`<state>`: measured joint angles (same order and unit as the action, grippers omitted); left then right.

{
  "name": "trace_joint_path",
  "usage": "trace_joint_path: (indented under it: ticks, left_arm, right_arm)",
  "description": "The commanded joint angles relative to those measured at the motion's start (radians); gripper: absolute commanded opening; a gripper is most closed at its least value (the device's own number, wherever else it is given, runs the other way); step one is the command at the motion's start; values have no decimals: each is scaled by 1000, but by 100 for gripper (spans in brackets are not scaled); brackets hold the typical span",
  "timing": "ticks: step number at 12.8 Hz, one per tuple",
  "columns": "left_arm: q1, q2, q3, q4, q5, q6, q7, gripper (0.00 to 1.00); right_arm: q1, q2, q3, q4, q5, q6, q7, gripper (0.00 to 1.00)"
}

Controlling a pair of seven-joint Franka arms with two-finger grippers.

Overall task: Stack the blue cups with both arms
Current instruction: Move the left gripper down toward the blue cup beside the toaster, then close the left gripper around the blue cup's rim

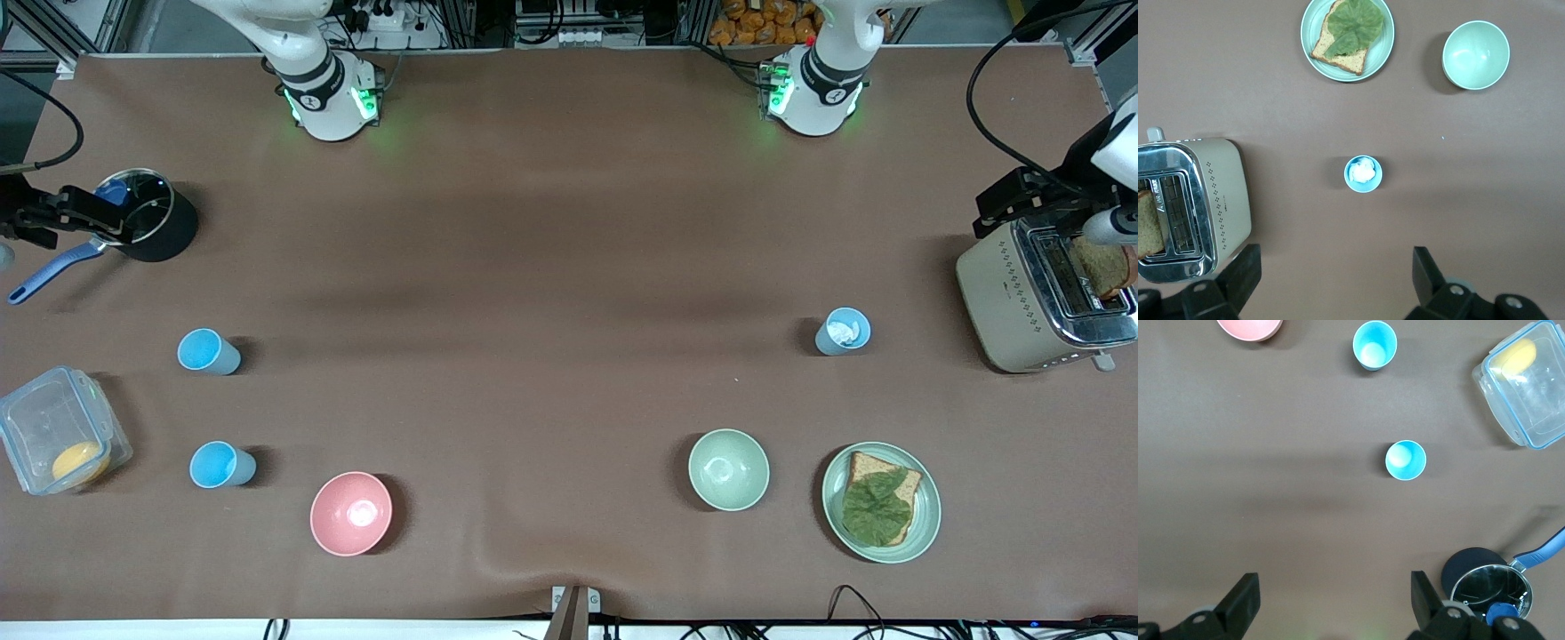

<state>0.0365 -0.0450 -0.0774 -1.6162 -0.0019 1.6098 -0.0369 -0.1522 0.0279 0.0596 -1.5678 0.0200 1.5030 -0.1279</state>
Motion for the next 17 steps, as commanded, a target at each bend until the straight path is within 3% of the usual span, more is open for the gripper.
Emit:
trace_joint_path:
  ticks: [1,3,6,7,12,17]
  left_arm:
    - [5,-10,2,4,-9,-4,14,100]
    - [3,40,2,36,-6,-5,12,100]
    - [22,123,4,-8,-9,7,31,100]
    - [25,138,4,-52,-9,48,31,100]
    - [43,146,1,-437,-20,512,12,100]
    - [40,215,-5,-609,-20,772,12,100]
  right_arm:
    - [-21,-34,11,-40,18,17,10,100]
    - [-21,-32,11,-40,20,25,10,100]
    - [-23,-26,11,-38,26,36,10,100]
    - [-24,-25,11,-38,31,36,10,100]
    - [-60,-9,11,-38,55,43,-4,100]
    - [-60,-9,11,-37,55,46,-3,100]
